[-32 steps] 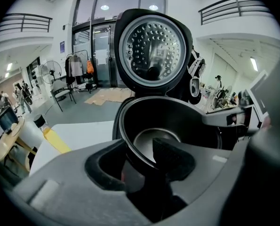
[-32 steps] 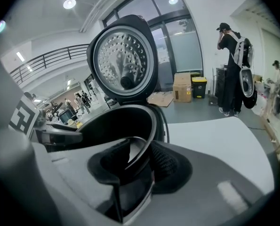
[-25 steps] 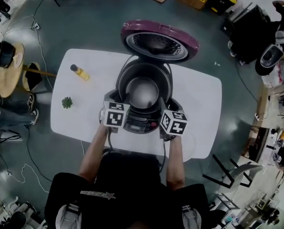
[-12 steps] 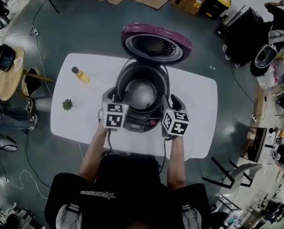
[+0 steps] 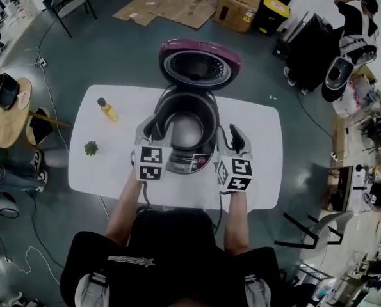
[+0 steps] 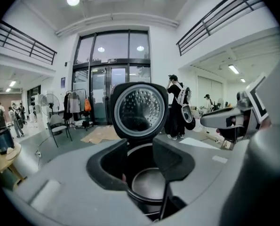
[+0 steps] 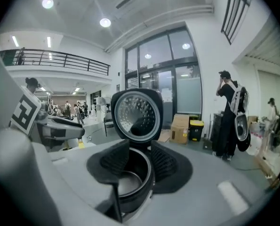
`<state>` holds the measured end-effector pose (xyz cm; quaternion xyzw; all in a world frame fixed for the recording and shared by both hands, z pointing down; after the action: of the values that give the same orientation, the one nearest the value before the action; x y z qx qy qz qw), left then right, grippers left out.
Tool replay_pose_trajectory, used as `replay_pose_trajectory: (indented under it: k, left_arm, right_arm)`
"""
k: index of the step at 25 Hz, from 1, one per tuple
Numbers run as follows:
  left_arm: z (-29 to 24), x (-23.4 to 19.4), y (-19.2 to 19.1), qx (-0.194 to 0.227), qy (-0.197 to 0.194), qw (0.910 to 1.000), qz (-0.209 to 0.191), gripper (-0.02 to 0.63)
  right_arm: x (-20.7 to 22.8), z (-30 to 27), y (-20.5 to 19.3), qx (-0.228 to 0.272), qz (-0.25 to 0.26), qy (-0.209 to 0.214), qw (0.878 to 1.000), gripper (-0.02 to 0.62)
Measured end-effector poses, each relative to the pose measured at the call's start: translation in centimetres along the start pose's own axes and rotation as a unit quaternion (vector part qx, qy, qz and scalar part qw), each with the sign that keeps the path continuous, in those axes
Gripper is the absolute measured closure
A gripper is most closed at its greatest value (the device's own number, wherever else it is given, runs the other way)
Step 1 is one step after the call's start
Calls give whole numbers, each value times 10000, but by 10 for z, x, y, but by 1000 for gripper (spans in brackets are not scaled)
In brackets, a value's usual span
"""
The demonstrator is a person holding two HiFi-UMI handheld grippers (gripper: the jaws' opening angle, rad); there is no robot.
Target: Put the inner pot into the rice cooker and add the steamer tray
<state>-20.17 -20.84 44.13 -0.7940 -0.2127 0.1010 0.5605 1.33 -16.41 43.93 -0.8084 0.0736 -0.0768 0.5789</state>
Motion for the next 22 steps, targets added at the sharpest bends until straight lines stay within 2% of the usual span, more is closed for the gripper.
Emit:
replay_pose_trajectory:
  k: [5,10,15,18,22]
  left_arm:
    - [32,8,22,575,-149,9981,-148,436]
    - [60,16,24,823,-295,9959,-210,471]
    - [82,25,13,921,-402,9945,-287,535]
    - [86,28,1,813,-423,9954,-284,581]
    - [89,33,-3,734,-464,9959,-252,597]
  right_arm:
    - [-14,39,17,581,124,-188,9981,448]
    - [-24,73,15,881,62,-458,9950,479]
    - [-32,102,2,1025,207,-730,9918,533]
    - [-37,111,-13,983,218,-866,9911,584]
    - [-39,116,-21,911,124,-873,9919,589]
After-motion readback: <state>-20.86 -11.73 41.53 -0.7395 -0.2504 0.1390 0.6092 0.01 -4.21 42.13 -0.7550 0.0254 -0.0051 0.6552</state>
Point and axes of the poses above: the fingertips, and each gripper's own axes: z backward along the fingers, x to its right, y out of its top, the point moved 4 cm from there along z, backward along the fingers, and after that the axes turned 3 degrees about y, right-handed, at the moved point
